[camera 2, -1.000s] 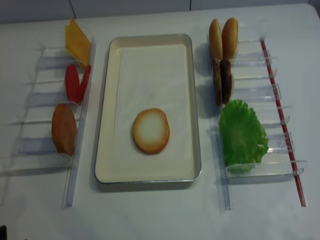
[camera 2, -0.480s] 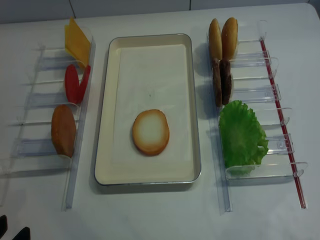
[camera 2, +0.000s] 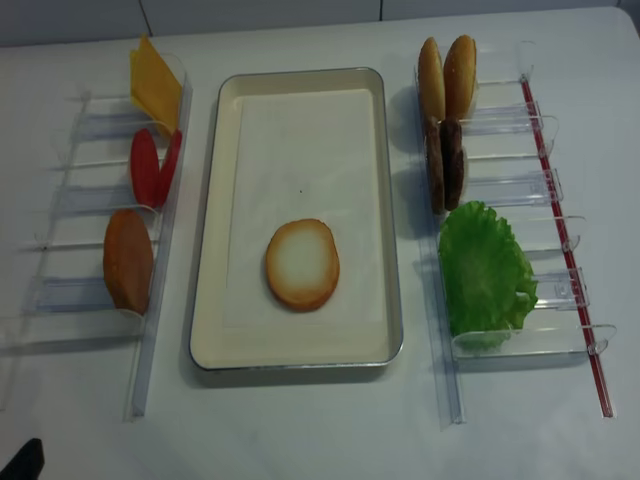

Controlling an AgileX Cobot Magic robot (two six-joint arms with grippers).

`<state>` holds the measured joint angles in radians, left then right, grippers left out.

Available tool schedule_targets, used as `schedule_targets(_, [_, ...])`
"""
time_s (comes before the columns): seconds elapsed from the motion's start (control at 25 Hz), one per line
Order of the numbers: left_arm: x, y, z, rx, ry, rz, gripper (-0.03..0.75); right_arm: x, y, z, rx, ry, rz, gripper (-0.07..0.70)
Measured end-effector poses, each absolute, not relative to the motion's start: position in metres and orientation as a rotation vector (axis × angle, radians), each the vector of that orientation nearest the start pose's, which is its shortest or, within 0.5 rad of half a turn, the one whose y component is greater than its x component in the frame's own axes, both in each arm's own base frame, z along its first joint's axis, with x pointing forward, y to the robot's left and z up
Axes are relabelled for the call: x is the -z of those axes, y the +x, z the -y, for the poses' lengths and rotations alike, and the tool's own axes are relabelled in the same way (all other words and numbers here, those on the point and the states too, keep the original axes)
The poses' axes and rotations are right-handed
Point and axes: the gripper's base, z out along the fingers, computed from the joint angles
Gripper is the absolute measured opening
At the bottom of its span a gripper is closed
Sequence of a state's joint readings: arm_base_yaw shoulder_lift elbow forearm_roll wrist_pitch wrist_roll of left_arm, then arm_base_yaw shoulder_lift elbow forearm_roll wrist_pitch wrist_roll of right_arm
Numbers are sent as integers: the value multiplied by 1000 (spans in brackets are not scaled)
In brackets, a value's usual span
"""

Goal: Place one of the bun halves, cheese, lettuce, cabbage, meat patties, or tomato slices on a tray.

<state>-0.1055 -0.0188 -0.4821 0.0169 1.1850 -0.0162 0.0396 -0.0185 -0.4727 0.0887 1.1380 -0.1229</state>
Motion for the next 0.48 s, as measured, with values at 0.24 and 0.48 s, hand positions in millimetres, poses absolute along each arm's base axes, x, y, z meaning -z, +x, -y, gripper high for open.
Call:
schedule_targets(0.24, [-263,-11,-2,31,59,-2167,319,-264,-9,-7,-58,-180,-2120,249])
schedule_targets(0.48, [-263,-11,-2,29,57,-2167,319,-264,-9,-7,-58,-180,-2120,249])
